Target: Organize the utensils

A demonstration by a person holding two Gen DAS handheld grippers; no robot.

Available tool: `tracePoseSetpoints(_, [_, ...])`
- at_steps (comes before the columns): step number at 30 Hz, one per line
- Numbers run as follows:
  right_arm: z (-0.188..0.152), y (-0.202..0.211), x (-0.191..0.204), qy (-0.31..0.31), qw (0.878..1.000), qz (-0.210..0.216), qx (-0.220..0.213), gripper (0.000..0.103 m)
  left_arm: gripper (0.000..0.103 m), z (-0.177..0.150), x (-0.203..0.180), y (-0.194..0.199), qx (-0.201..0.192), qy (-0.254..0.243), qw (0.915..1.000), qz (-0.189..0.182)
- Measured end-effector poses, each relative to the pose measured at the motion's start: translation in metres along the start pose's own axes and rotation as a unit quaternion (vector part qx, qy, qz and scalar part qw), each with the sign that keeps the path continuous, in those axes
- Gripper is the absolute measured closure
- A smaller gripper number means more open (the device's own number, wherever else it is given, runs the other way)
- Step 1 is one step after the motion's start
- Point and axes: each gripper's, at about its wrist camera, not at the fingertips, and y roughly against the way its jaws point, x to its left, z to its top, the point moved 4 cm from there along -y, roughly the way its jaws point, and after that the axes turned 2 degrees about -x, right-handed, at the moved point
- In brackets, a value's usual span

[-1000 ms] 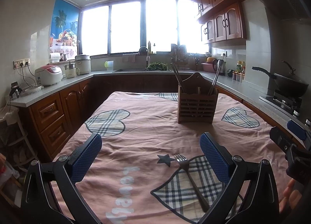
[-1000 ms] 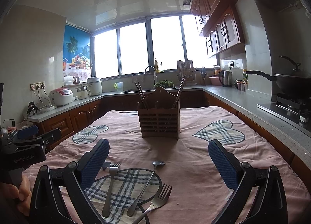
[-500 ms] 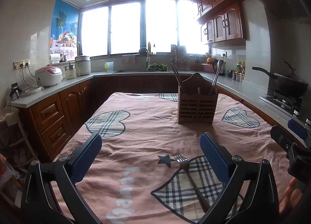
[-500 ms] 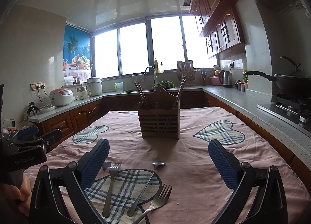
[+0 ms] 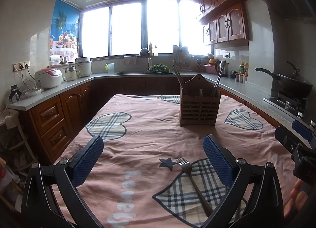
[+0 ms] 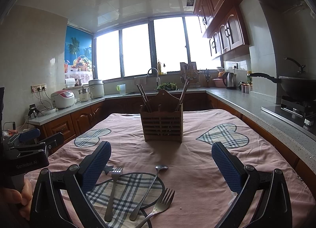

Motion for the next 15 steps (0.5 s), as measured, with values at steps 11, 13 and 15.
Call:
tracePoseSetpoints(11, [0.0040, -0.0003, 0.0012, -0.001, 1.000, 0.002, 0.003, 0.000, 0.000, 0.0003, -0.0021, -0.0035, 0.002, -0.001, 1.0000, -0.004])
tracePoseSetpoints(13, [0.0034, -0.0001, 0.0005, -0.002, 1.000, 0.002, 0.003, 0.000, 0.000, 0.0007, -0.0025, -0.0050, 0.003, -0.002, 1.0000, -0.005])
tracePoseSetpoints(15, [0.0035, -0.0003, 0.0011, -0.002, 1.000, 0.001, 0.003, 0.000, 0.000, 0.0008, -0.0025, -0.0062, 0.004, -0.002, 1.0000, -0.005])
